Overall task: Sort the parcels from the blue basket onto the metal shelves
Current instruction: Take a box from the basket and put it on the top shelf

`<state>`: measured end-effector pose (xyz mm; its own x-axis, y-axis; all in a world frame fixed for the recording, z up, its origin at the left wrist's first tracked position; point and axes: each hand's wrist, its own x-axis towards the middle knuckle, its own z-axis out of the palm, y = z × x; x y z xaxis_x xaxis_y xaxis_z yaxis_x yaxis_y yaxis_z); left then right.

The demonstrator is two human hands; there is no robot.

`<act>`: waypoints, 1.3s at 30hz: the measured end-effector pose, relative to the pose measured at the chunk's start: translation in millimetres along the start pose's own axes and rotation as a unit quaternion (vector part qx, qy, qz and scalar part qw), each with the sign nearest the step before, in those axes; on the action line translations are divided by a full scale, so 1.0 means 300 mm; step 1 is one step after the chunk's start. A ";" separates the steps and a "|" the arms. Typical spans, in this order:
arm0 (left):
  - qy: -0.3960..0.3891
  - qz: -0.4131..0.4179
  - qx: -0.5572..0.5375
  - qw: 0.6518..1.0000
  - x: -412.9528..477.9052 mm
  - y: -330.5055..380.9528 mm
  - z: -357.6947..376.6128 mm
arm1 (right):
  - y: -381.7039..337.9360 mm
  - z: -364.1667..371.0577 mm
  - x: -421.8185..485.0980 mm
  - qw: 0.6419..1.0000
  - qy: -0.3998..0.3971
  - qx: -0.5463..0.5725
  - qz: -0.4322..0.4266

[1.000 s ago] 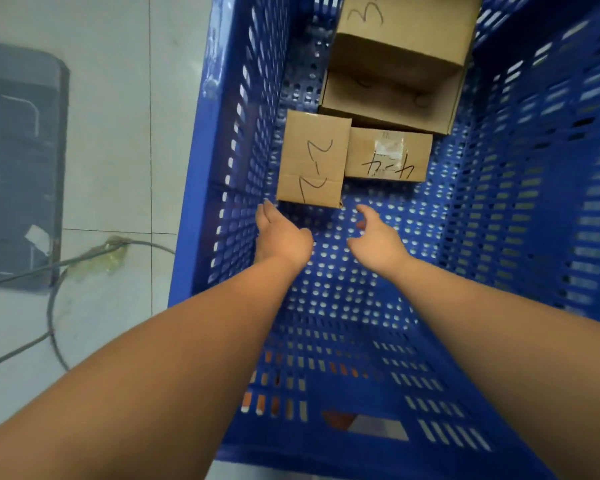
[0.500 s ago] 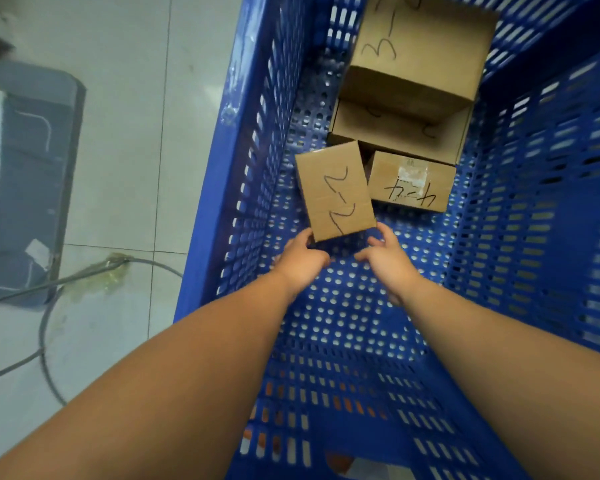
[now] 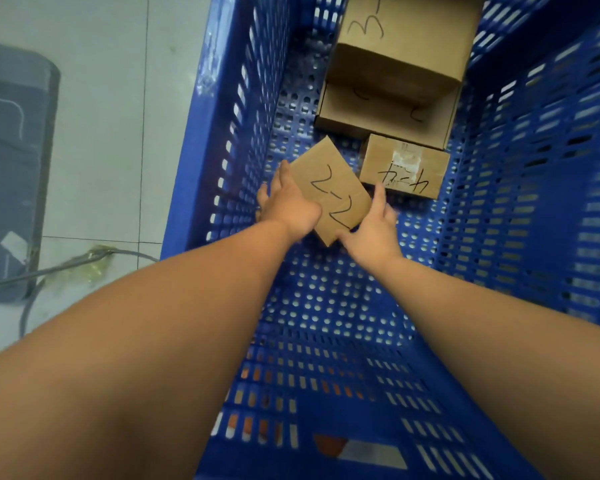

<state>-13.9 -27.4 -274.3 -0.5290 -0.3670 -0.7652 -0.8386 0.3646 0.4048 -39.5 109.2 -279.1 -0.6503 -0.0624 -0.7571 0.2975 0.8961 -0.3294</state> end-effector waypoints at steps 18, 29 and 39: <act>-0.150 0.059 0.041 0.986 -0.206 0.107 -0.067 | 0.026 -0.251 -0.155 0.986 -0.058 0.124 0.090; -0.156 0.027 -0.158 0.975 -0.724 0.467 -0.362 | -0.143 -0.657 -0.693 0.972 -0.044 -0.232 0.006; -0.082 0.234 0.191 0.950 -1.338 0.786 -0.652 | -0.308 -1.202 -1.288 0.934 0.101 -0.320 -0.127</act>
<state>-24.9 38.5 226.3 -0.7779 0.0389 -0.6272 -0.3914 0.7509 0.5320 -68.0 209.1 247.2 -0.7805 -0.2818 -0.5580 -0.3200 0.9469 -0.0307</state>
